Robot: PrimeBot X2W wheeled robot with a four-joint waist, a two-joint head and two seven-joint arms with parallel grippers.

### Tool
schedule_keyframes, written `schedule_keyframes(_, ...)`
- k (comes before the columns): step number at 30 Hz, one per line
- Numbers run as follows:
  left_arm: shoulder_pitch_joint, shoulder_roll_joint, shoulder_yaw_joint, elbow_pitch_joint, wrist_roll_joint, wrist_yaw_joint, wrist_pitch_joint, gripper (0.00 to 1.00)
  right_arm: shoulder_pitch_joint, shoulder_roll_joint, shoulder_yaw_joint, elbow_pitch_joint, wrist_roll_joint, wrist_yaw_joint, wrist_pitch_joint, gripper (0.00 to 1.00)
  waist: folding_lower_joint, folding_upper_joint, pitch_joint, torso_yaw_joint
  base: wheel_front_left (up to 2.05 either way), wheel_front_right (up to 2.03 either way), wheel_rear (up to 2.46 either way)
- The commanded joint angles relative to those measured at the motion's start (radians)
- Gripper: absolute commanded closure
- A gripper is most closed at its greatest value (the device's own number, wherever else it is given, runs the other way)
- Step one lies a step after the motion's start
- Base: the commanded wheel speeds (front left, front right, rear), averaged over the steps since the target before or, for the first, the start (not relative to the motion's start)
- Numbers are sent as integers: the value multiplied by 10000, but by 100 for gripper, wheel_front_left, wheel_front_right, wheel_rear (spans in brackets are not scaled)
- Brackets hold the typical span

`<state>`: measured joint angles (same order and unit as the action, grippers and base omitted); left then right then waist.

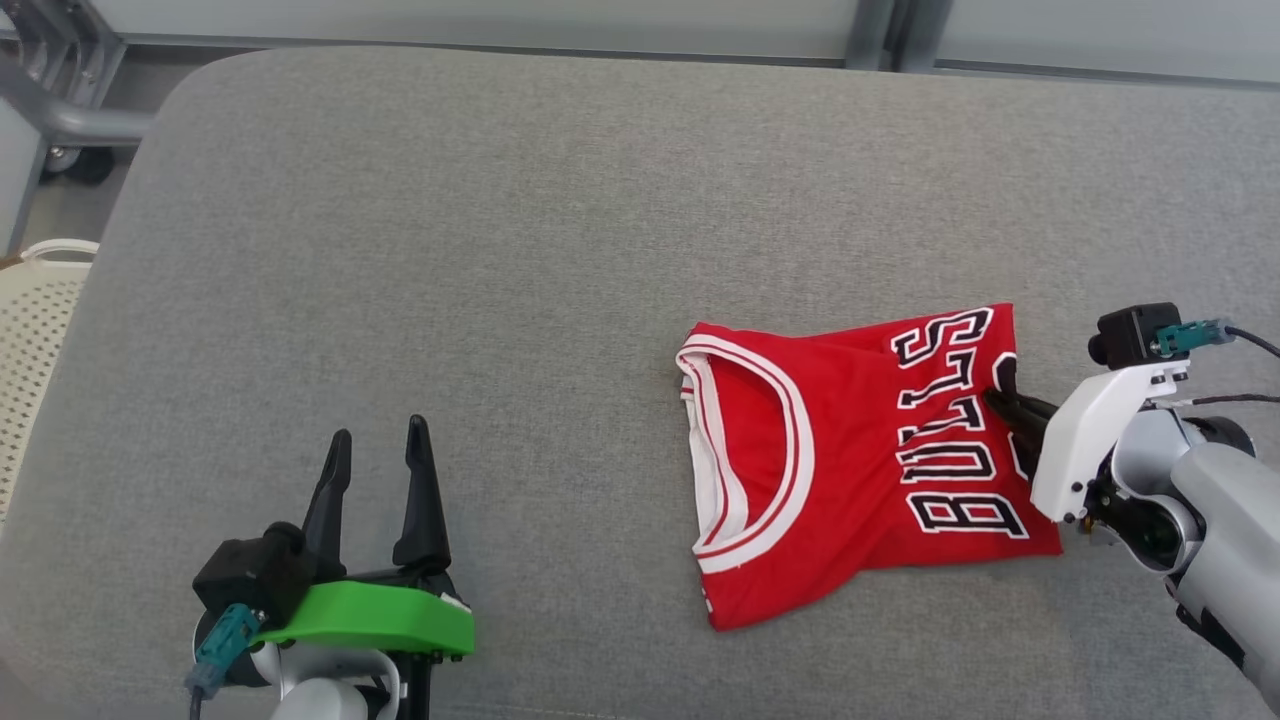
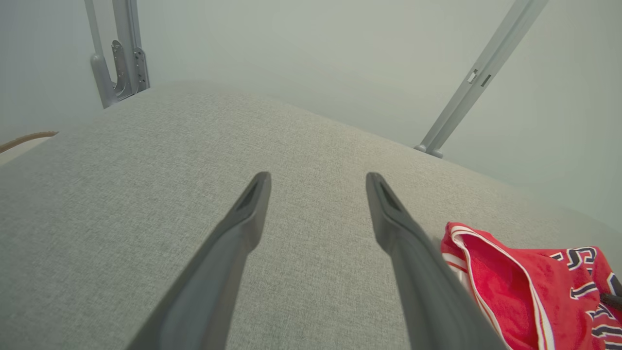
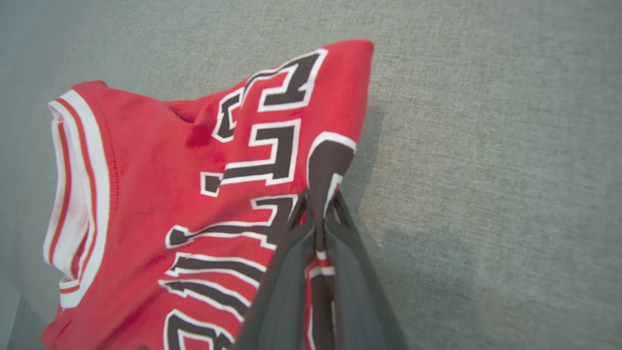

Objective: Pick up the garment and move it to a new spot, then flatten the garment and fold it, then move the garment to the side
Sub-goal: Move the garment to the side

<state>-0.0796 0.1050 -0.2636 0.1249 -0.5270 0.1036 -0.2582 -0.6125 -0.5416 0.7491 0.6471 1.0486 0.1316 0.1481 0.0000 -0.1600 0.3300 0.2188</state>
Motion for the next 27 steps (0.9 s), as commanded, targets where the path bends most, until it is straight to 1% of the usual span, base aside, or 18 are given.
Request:
schedule_keyframes(1,-169,35,-10,-52,77,-38,-75,0,-93,-131,33,0,7,-17,-38,100,0,0,-33,-387,0,0,0)
schedule_keyframes(5,-254,71,-119,-129,136,-58,-31,0,-439,-471,102,-67,-5,-17,17,100,0,0,-13,-1096,0,0,0)
schedule_keyframes(11,-458,55,-304,-198,233,-85,42,0,-911,-868,91,-157,-120,-16,16,100,0,0,53,-2416,0,0,0)
schedule_keyframes(14,-585,65,-367,-227,290,-70,73,0,-1075,-984,70,-183,-174,-16,19,100,0,0,90,-3136,0,0,0)
schedule_keyframes(18,-718,145,-405,-249,342,-58,79,0,-1261,-978,93,-171,-276,-16,44,100,0,0,176,-4016,0,0,0)
schedule_keyframes(23,-926,220,-476,-260,437,-58,178,0,-1471,-838,48,-163,-349,-16,-33,100,0,0,316,-4762,0,0,0)
schedule_keyframes(27,-1030,247,-538,-250,475,-62,224,0,-1607,-766,3,-137,-433,-16,-103,100,0,0,426,-5037,0,0,0)
